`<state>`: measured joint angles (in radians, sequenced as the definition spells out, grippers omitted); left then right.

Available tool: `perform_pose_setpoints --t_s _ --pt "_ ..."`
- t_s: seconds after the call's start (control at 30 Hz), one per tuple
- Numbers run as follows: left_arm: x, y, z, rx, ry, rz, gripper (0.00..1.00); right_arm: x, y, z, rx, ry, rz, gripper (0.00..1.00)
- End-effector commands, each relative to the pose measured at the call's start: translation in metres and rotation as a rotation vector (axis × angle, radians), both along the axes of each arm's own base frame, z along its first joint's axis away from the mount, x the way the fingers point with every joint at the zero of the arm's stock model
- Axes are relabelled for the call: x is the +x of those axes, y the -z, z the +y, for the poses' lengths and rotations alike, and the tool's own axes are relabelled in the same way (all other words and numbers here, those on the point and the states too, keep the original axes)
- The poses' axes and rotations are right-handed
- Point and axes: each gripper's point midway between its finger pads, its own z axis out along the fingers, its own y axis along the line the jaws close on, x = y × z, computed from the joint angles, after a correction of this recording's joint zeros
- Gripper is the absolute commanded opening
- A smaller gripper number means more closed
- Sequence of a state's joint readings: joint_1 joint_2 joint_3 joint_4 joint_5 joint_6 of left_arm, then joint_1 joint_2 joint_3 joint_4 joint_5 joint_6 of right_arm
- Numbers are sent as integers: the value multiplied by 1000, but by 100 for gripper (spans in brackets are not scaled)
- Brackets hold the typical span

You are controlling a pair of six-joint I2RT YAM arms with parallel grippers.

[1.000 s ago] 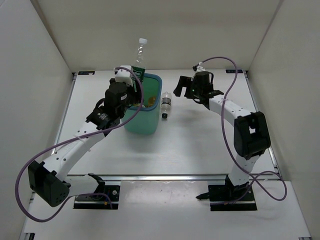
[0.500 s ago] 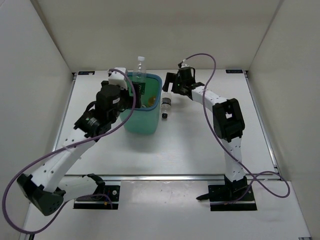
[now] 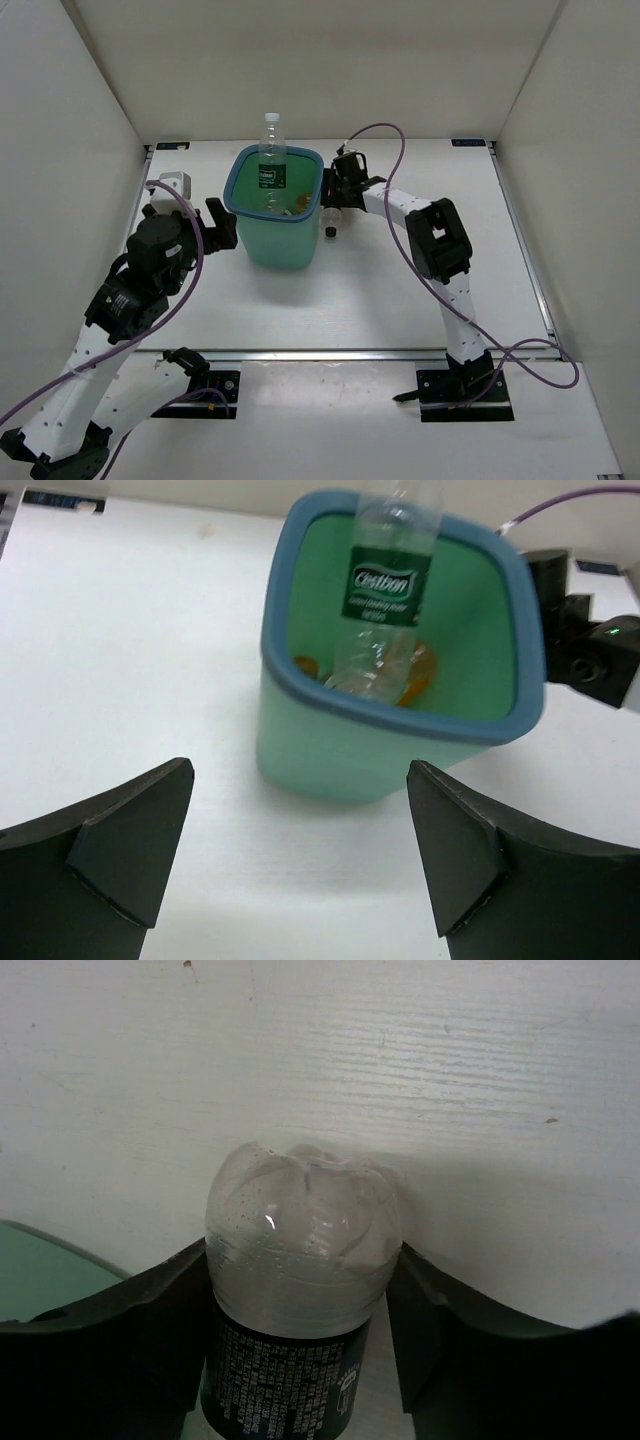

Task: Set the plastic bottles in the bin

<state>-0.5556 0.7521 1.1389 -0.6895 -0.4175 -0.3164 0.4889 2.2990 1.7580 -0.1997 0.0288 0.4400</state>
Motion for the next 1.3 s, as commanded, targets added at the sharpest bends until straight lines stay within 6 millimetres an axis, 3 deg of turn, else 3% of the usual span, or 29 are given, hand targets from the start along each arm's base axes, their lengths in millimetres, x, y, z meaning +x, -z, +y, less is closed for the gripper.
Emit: perform_pose_setpoints --t_s 0.0,0.03,0.07,0.13,0.17,0.2,0.23,0.27,0.37,0.4,0.47,0.57,0.73,0.87,1.0,1.1,1.17,1.23,1.27 --pt "-8 16 15 9 -58 56 98 -2 8 -14 -49 60 30 53" --pt "-10 11 17 0 -63 40 99 -1 0 -19 -56 71 18 40" --pt "-10 13 15 6 -53 48 99 -5 1 -23 -79 70 19 35" --pt "-13 12 15 -8 -49 39 99 -6 -34 -25 -74 64 -39 34" --pt "-12 14 12 -18 -39 40 99 -5 -39 -34 -85 74 -51 33" --pt "-13 9 14 -31 -46 22 99 -6 -62 -41 -78 81 -86 32" --pt "-14 12 13 -31 -37 21 99 -7 -100 -45 -62 73 -154 32" --pt "-15 11 14 -47 -44 14 99 -10 -107 -49 -65 66 -168 31" --pt "-17 12 15 -62 -47 0 99 -24 -202 -62 10 34 -340 28" --pt "-17 12 14 -61 -40 -3 99 -29 -217 -60 32 13 -368 27" --pt "-18 18 12 -62 -29 7 99 -45 -266 -53 74 -37 -471 28" --pt "-19 17 11 -81 -24 1 99 -66 -319 -22 129 -137 -613 29" --pt "-22 18 9 -94 -9 -2 99 -78 -347 30 163 -233 -690 29" --pt "-26 32 6 -105 6 25 98 -74 -338 78 181 -331 -663 35" --pt "-30 44 8 -78 5 61 98 -74 -313 105 123 -372 -604 40" --pt "-32 50 15 -70 -26 84 99 -82 -306 113 125 -389 -584 55" --pt "-34 50 20 -66 -49 98 98 -85 -306 111 115 -354 -589 80" --pt "-34 51 27 -51 -90 118 99 -91 -312 107 113 -346 -598 99" --pt "-36 52 30 -43 -100 132 99 -95 -316 105 106 -335 -602 100"
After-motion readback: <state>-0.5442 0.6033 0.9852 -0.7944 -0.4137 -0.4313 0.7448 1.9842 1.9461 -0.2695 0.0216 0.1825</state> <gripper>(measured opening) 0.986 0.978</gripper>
